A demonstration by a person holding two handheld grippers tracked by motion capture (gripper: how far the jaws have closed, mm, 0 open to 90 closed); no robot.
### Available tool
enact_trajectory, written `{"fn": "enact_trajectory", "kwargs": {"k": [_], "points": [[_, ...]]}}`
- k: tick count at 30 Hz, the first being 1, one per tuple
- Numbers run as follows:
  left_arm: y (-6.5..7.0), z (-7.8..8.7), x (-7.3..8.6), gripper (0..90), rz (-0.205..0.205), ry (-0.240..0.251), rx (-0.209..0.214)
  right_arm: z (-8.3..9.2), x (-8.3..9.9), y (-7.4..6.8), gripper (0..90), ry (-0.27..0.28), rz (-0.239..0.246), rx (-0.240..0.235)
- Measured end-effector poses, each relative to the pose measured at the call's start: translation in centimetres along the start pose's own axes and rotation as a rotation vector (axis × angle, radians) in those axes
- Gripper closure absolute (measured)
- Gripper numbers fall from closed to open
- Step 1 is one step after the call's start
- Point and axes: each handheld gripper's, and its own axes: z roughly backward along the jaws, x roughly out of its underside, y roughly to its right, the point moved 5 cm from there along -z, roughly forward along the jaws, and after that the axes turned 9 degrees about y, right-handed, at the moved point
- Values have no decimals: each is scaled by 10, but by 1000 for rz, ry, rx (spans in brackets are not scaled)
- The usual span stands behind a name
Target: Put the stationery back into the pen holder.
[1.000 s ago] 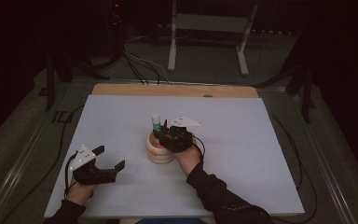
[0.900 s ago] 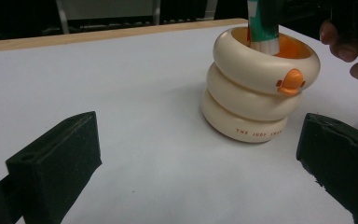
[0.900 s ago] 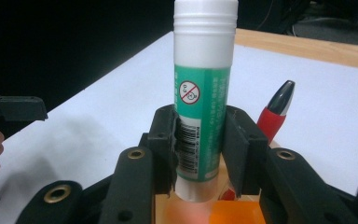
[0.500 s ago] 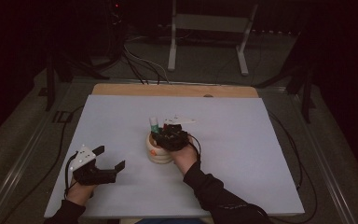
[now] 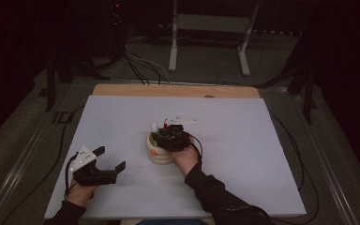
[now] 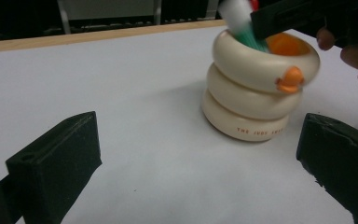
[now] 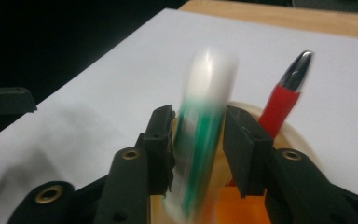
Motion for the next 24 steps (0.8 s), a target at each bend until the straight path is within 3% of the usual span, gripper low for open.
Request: {"fn": "enact_trajectory", "kwargs": {"k": [4,8,11,12,17,24], "points": [[0,0,0,3,-1,1,0,5,-5,-1,569,19,14,-7],[0,0,0,3,-2,2,1,11,-9,-4,432,38,15,-27],[0,0,0,3,-4,2,0,12,-10,-4,397,39,15,-38],[0,0,0,3,-1,1,1,18,-15,-7,296,45,26,-85],[1,0,0,3,-5,2,6,27,-25,-9,121,50,66,-128],[1,1,-1,3,-2,5,9,39,-33,-7,38,49,157,-167]]}}
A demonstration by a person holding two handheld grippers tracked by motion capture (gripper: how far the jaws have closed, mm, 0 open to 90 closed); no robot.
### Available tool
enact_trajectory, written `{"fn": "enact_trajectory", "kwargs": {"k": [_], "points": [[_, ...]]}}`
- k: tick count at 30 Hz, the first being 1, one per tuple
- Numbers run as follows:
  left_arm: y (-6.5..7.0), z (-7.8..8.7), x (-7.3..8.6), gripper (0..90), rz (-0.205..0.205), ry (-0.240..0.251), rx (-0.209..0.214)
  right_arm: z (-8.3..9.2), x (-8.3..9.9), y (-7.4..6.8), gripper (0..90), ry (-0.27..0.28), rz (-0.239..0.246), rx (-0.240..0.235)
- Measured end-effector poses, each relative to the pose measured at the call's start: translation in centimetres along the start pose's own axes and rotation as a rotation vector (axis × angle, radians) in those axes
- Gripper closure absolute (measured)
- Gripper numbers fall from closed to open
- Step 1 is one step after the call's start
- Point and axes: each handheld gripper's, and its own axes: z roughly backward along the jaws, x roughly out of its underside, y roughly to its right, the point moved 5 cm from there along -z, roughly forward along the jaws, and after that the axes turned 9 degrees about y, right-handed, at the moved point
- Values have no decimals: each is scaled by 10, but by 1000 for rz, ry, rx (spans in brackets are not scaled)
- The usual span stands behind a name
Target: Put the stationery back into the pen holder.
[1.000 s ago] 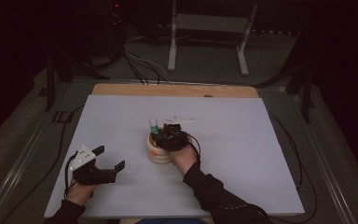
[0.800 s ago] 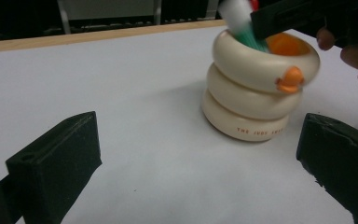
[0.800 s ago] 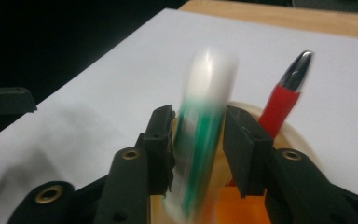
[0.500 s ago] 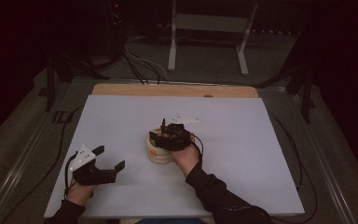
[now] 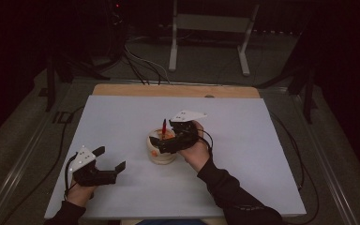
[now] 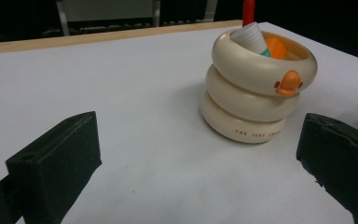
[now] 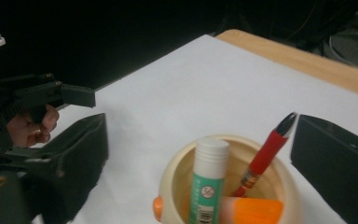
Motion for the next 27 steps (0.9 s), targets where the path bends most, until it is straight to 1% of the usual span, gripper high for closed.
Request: {"fn": "enact_trajectory", "kwargs": {"k": [2,4,6,7,10,11,12,13,17,22,23,26,27], "points": [[1,0,0,3,0,-2,1,3,-2,1,26,-1,9,-15],[1,0,0,3,0,-1,3,5,-4,2,24,4,17,-12],[1,0,0,3,0,2,4,9,-5,4,0,-2,32,-13],[2,0,-1,3,-1,3,6,11,-5,5,0,-3,37,-19],[2,0,-1,3,0,2,8,15,-5,8,0,-4,52,-8],[2,0,0,3,1,2,15,17,-5,9,0,-4,57,-17],[3,0,0,3,3,2,17,21,-6,12,0,0,65,-7],[3,0,0,3,5,3,18,24,-6,14,0,1,69,-13],[4,0,0,3,0,0,20,33,-8,22,0,8,100,11],[4,-1,0,3,-2,-2,27,48,-8,31,0,16,122,27],[4,-1,0,3,-1,-1,26,51,-8,33,0,17,128,39],[5,-1,0,3,1,2,25,59,-6,38,0,20,123,45],[5,-1,0,3,3,2,25,61,-5,39,0,14,122,41]]}}
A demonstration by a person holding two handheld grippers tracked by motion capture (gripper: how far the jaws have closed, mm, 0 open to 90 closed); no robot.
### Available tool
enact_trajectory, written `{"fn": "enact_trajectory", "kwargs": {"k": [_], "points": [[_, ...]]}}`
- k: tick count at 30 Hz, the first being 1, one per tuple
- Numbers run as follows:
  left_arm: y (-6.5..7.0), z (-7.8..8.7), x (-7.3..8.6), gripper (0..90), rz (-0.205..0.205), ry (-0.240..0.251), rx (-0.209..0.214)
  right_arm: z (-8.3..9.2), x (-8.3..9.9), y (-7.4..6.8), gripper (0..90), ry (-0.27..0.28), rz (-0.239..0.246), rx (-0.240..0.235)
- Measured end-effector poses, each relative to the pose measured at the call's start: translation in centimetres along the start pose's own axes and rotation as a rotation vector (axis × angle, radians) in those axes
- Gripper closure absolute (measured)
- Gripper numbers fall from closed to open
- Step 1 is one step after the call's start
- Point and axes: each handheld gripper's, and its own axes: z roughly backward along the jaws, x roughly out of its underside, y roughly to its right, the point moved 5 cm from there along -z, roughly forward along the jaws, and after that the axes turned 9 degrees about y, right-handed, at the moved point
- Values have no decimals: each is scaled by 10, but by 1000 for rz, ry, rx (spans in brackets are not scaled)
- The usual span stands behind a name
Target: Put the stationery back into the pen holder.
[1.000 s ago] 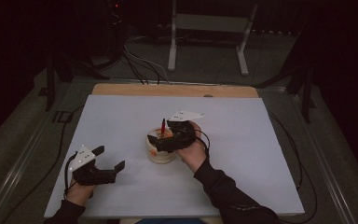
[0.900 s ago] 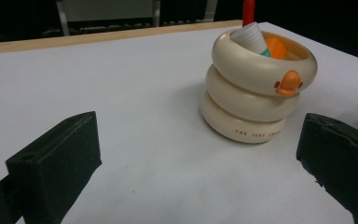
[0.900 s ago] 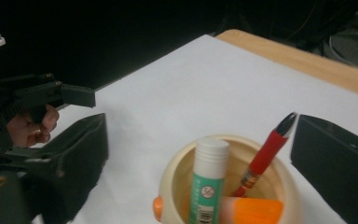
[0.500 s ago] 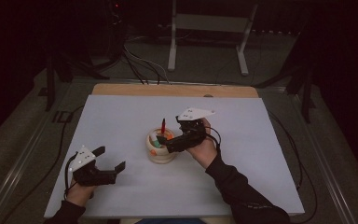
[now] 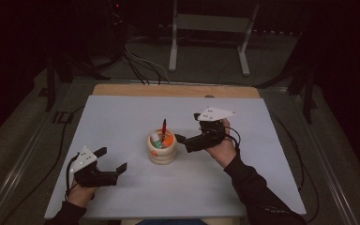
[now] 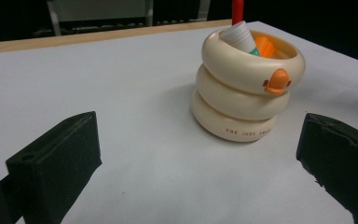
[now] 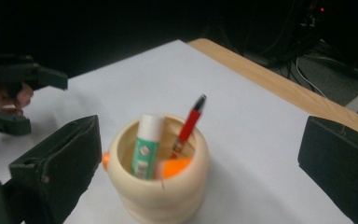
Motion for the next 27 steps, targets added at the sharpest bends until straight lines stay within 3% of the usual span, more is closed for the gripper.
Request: {"fn": "enact_trajectory", "kwargs": {"k": [17,27], "points": [[2,0,-1,3,-6,4,15,39,38,23,0,14,-34,84],[2,-1,0,3,-5,1,21,50,71,31,0,-21,-69,121]]}}
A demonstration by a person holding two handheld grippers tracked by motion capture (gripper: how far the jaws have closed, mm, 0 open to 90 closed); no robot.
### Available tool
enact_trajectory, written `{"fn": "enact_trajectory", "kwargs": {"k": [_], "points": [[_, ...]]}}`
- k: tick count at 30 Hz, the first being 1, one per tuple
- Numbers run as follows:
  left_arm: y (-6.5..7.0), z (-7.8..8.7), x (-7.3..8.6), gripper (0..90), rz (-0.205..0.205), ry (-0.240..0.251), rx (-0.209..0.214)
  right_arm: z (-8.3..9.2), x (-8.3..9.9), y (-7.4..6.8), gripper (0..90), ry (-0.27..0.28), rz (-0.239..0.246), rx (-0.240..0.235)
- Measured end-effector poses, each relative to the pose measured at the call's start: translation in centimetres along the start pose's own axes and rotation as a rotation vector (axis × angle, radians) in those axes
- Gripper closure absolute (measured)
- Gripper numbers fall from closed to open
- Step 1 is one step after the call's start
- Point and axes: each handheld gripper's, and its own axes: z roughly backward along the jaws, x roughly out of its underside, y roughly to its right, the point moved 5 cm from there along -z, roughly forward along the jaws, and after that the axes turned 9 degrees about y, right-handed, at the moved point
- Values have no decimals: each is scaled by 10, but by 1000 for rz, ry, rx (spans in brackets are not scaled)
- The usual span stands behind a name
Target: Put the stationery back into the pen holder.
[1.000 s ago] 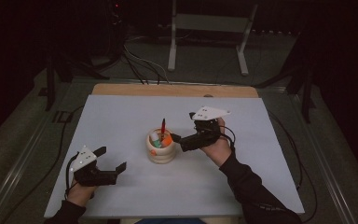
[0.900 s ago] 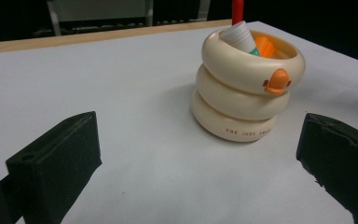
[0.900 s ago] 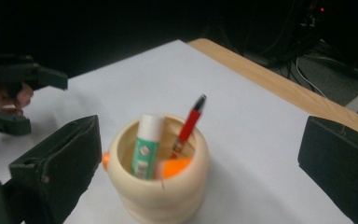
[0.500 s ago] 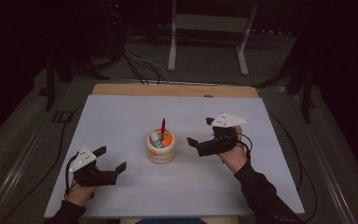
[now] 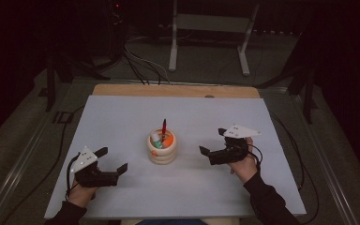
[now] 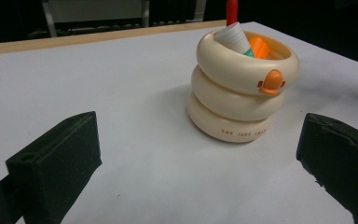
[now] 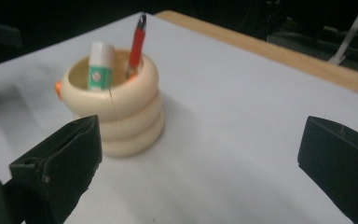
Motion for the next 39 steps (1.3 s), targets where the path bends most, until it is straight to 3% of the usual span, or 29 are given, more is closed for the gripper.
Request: {"fn": "enact_trajectory", "kwargs": {"k": [3,5,7,10,13,27,39], "points": [[1,0,0,2,2,0,2,2,9,2,0,-9,-3,-1],[1,0,0,3,-1,-1,2,4,19,5,0,-42,-28,-44],[1,0,0,3,-2,-1,3,3,23,5,0,-56,-32,-56],[2,0,0,3,-4,-1,8,4,37,9,0,-105,-39,-13],[3,1,0,3,-5,-1,12,8,46,13,0,-110,-36,17],[4,2,2,3,-6,-5,28,40,75,30,0,-125,-65,57],[5,4,4,3,-3,-6,44,66,86,37,0,-116,-69,88]]}}
